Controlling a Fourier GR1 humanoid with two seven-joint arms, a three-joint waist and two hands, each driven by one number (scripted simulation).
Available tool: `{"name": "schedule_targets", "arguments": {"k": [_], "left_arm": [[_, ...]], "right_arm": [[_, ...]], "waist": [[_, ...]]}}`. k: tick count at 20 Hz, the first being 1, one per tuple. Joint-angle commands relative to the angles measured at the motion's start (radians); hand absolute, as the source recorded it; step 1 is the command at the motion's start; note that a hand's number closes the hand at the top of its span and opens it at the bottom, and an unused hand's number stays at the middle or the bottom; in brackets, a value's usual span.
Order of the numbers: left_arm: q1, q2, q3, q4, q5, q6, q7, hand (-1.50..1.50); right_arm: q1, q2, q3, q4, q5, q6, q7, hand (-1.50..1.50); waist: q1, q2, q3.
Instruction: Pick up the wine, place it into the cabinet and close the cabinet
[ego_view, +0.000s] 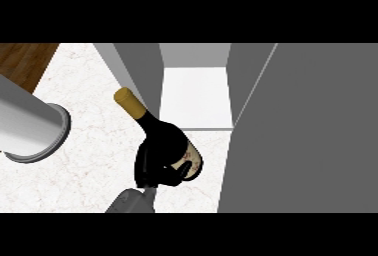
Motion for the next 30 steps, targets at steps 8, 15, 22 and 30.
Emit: {"name": "schedule_targets", "arguments": {"k": [8, 15, 22, 30], "left_arm": [[-0.231, -0.001, -0.048, 0.214, 0.154, 0.013, -0.115, 1.5], [-0.342, -0.001, -0.075, 0.368, 0.272, 0.014, -0.165, 1.5], [-0.462, -0.001, 0.032, 0.449, 0.291, -0.022, -0.106, 1.5], [-0.666, -0.001, 0.058, 0.595, 0.341, 0.02, -0.1, 1.5]], "right_arm": [[0.045, 0.012, 0.007, 0.039, -0.023, 0.04, -0.085, -1.5], [-0.009, 0.017, 0.02, -0.011, -0.022, -0.009, -0.002, -1.5], [0.013, 0.023, 0.004, 0.11, -0.009, 0.039, -0.141, -1.5], [0.039, 0.008, -0.034, 0.057, -0.056, 0.041, -0.126, -1.5]], "waist": [[-0.006, 0.001, 0.0], [-0.013, 0.003, 0.0], [-0.006, 0.003, 0.0], [-0.029, 0.007, 0.0]]}}
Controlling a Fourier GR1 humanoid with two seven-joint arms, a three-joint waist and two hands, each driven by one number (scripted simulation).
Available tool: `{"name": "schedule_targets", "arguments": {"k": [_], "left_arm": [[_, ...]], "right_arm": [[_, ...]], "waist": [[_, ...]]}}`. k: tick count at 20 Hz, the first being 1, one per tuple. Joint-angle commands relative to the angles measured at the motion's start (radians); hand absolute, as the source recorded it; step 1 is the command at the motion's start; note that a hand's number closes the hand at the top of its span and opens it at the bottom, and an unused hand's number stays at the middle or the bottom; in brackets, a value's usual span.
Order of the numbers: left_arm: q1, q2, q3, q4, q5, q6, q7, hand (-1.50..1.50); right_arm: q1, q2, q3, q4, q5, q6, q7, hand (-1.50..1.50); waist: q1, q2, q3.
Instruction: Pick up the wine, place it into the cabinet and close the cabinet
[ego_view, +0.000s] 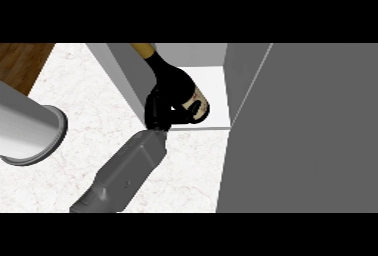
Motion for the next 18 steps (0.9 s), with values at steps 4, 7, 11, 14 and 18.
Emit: {"name": "schedule_targets", "arguments": {"k": [4, 7, 11, 14, 18], "left_arm": [[-0.18, 0.0, 0.047, 0.114, 0.04, 0.014, 0.066, 1.5], [-0.189, 0.0, 0.032, 0.169, 0.043, 0.015, 0.027, 1.5], [-0.273, 0.0, 0.052, 0.238, 0.047, -0.005, 0.113, 1.5], [-0.288, 0.0, 0.047, 0.267, 0.05, 0.008, 0.155, 1.5], [-0.278, 0.0, 0.059, 0.315, 0.068, -0.021, 0.087, 1.5]], "right_arm": [[0.027, 0.014, 0.035, 0.0, 0.033, 0.005, -0.034, -1.5], [0.024, 0.034, 0.071, -0.007, 0.05, -0.019, -0.009, -1.5], [-0.023, 0.012, 0.029, 0.027, 0.011, -0.002, -0.016, -1.5], [-0.034, 0.0, 0.016, 0.017, 0.011, 0.0, -0.011, -1.5], [-0.031, 0.001, 0.05, -0.008, 0.013, 0.005, 0.008, -1.5]], "waist": [[-0.007, 0.0, 0.001], [-0.014, 0.003, 0.001], [-0.022, 0.007, 0.001], [-0.028, 0.008, 0.001], [-0.054, 0.016, 0.0]]}}
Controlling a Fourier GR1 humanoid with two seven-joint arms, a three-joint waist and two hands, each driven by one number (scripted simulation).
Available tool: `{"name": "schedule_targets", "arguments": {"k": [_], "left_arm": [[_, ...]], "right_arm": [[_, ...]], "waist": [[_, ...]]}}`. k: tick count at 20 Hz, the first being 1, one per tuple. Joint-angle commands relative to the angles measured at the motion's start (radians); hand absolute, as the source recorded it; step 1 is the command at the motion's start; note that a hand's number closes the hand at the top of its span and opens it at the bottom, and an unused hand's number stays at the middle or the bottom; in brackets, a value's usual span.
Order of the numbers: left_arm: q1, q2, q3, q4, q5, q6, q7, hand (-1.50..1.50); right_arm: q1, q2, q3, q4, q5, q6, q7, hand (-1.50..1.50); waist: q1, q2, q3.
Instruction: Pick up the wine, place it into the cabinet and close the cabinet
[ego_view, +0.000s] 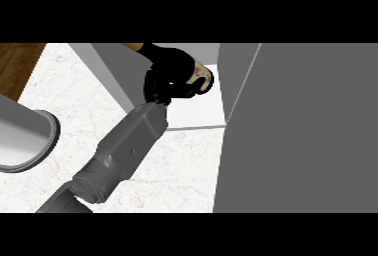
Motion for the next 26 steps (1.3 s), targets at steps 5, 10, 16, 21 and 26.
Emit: {"name": "schedule_targets", "arguments": {"k": [5, 10, 16, 21, 26], "left_arm": [[0.04, -0.004, -0.049, -0.021, 0.06, 0.027, -0.04, 1.5], [0.023, -0.004, -0.061, 0.027, 0.065, -0.013, -0.005, 1.5], [0.115, -0.004, -0.17, -0.097, 0.116, 0.028, -0.042, 1.5], [0.116, -0.004, -0.196, -0.122, 0.186, 0.074, -0.045, 1.5], [0.1, -0.004, -0.206, -0.154, 0.261, 0.108, -0.091, 1.5]], "right_arm": [[-0.06, 0.028, 0.04, 0.057, 0.024, -0.011, -0.023, -1.5], [-0.029, 0.014, 0.038, 0.012, 0.01, -0.006, 0.003, -1.5], [-0.038, 0.013, 0.029, 0.078, -0.009, 0.025, -0.052, -1.5], [-0.061, 0.03, 0.081, 0.02, 0.014, -0.012, 0.021, -1.5], [-0.043, 0.023, 0.041, 0.049, -0.007, -0.003, -0.014, -1.5]], "waist": [[-0.033, 0.009, 0.0], [-0.028, 0.008, 0.0], [-0.063, 0.014, 0.0], [-0.078, 0.014, -0.002], [-0.063, 0.011, -0.001]]}}
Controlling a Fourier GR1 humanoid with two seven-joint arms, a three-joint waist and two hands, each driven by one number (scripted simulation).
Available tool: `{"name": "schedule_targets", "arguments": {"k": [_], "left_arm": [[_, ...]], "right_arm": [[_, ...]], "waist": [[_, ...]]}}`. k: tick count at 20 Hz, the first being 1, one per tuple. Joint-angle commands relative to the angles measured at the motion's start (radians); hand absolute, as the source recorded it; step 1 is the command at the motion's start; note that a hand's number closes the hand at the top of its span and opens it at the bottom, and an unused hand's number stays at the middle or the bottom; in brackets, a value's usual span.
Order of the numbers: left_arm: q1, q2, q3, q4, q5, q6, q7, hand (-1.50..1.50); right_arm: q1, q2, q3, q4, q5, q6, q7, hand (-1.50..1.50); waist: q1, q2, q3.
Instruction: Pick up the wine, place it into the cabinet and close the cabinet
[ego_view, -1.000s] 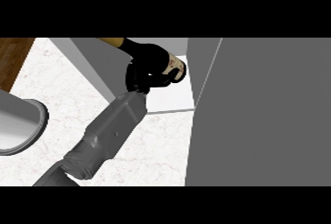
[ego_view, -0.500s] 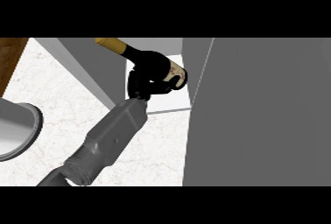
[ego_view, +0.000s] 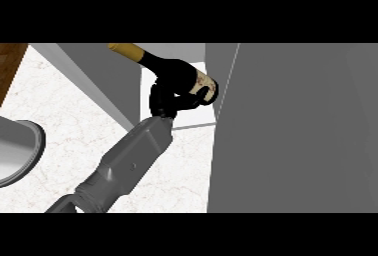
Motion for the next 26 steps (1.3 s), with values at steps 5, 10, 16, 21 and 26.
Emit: {"name": "schedule_targets", "arguments": {"k": [5, 10, 16, 21, 26], "left_arm": [[0.0, 0.0, -0.033, -0.024, 0.113, 0.057, -0.076, -1.5], [-0.054, 0.0, -0.039, 0.02, 0.155, 0.065, -0.052, -1.5], [-0.095, 0.0, -0.11, 0.055, 0.138, 0.127, -0.075, -1.5], [-0.104, 0.0, -0.188, 0.048, 0.103, 0.154, -0.074, -1.5], [-0.131, 0.0, -0.205, 0.071, 0.09, 0.103, -0.061, -1.5]], "right_arm": [[0.0, -0.007, 0.002, -0.003, 0.0, 0.008, -0.001, -1.5], [-0.006, 0.009, 0.007, 0.006, 0.024, -0.012, -0.014, -1.5], [0.004, -0.024, -0.039, 0.027, -0.026, 0.031, -0.038, -1.5], [-0.019, -0.008, -0.023, 0.011, -0.013, 0.002, -0.005, -1.5], [-0.003, -0.026, -0.08, 0.055, -0.054, 0.032, -0.054, -1.5]], "waist": [[-0.007, 0.0, 0.0], [0.006, 0.002, 0.0], [0.002, 0.003, 0.002], [0.008, 0.0, 0.001], [0.036, -0.002, 0.002]]}}
